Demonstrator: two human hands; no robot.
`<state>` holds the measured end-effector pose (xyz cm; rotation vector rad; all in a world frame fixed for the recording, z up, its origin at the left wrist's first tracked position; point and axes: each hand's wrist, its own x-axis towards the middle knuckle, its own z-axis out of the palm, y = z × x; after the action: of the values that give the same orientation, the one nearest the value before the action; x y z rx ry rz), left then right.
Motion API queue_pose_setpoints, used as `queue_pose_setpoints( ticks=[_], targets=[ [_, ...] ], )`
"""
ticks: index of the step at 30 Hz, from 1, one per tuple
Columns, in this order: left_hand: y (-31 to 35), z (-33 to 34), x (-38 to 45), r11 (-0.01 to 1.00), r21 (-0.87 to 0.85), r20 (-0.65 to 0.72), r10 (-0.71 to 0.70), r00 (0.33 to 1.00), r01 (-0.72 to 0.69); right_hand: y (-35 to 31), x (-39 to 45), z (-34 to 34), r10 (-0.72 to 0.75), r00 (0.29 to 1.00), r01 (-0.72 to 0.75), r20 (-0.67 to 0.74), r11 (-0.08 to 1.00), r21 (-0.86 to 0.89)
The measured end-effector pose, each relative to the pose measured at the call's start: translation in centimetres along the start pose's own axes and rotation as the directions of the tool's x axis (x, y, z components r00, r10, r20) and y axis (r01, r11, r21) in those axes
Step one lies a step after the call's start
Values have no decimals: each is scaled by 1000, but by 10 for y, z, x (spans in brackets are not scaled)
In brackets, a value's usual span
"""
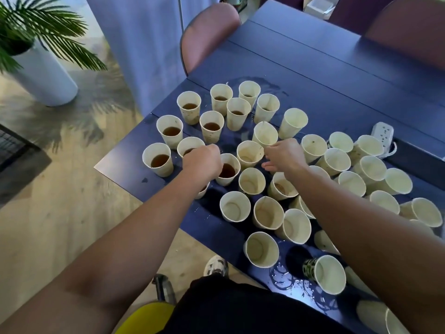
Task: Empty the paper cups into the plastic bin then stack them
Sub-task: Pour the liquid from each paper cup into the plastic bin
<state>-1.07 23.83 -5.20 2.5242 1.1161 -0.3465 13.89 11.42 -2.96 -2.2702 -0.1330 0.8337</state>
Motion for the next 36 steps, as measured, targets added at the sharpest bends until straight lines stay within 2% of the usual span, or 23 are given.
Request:
queue_pose_setpoints(
  ticks=[4,7,14,20,23,26,28,31,33,36],
  targets=[
    [3,-2,7,999,44,17,-5,1000,4,-2,-7,-14,-144,990,143,-2,984,-103],
    [1,1,13,998,55,18,17,1000,-18,-1,-11,-19,-210,978,209,5,971,-119],
    [-1,-4,10,999,53,-38,-2,999,4,15,-23,-17,-307,945,314,109,948,-53],
    [14,-40,-16,998,-16,-65,-58,996,57,29,-32,-24,-390,900,392,193,920,30],
    [34,-65,-39,997,-70,-107,-40,993,33,33,-38,-34,-443,860,457,255,889,2],
    [63,-89,-67,988,-155,-198,-44,979,13,36,-50,-52,-473,781,519,408,855,0],
    [84,-100,-85,979,-203,-252,-46,967,-6,39,-60,-64,-511,735,564,445,825,15],
    [116,-110,-110,965,-253,-283,-14,959,-61,47,-74,-77,-623,697,610,355,775,161],
    [142,-115,-127,956,-272,-319,22,948,-114,54,-79,-91,-686,695,636,217,727,261],
    [183,-122,-148,935,-292,-365,86,927,-202,58,-83,-120,-705,709,667,18,678,309]
  ],
)
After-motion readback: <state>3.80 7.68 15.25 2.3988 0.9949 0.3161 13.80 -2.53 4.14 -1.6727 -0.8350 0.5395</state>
